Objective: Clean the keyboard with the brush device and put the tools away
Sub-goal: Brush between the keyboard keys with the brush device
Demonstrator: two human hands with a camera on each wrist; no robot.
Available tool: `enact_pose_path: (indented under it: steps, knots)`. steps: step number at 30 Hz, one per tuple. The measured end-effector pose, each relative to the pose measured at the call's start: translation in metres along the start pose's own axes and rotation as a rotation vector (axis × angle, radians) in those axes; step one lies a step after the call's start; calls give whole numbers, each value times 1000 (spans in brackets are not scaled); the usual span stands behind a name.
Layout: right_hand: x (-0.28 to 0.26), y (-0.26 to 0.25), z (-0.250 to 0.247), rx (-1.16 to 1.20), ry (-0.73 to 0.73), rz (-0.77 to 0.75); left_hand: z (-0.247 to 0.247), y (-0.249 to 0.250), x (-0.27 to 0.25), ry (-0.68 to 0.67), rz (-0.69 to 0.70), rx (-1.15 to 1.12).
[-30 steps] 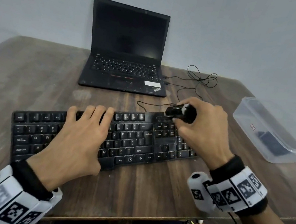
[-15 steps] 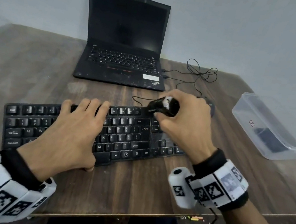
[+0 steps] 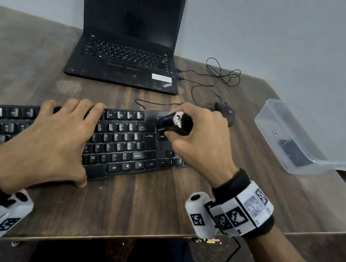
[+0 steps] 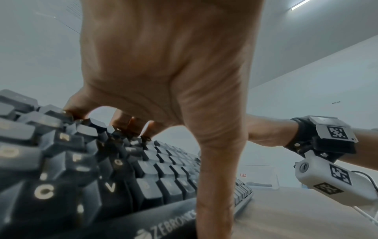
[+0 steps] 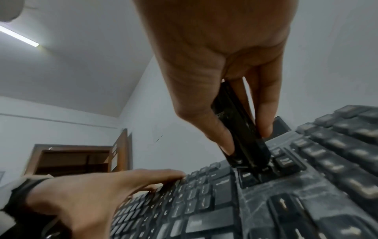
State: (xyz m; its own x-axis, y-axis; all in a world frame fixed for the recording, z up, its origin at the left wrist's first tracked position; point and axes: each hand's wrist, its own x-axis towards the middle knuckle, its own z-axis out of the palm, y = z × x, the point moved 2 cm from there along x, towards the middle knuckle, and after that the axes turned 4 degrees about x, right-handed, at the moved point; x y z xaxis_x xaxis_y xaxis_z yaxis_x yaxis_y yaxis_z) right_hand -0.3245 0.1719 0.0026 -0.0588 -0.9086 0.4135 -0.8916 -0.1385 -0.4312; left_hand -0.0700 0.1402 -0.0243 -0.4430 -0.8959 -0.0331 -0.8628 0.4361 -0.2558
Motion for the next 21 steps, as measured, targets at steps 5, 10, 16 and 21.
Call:
enact_pose_path:
  steps: [5,10,16,21]
  knots:
    - [16,31,-20,-28,85,53,2,-1,0,24,-11,-1]
    - [7,22,-17,-44,16,-40,2,-2,1,12,-9,2]
    - [20,67,-39,-15,139,119,-3,2,0,-33,8,6]
    - [18,74,-35,61,117,140,0,0,4,-7,8,-6]
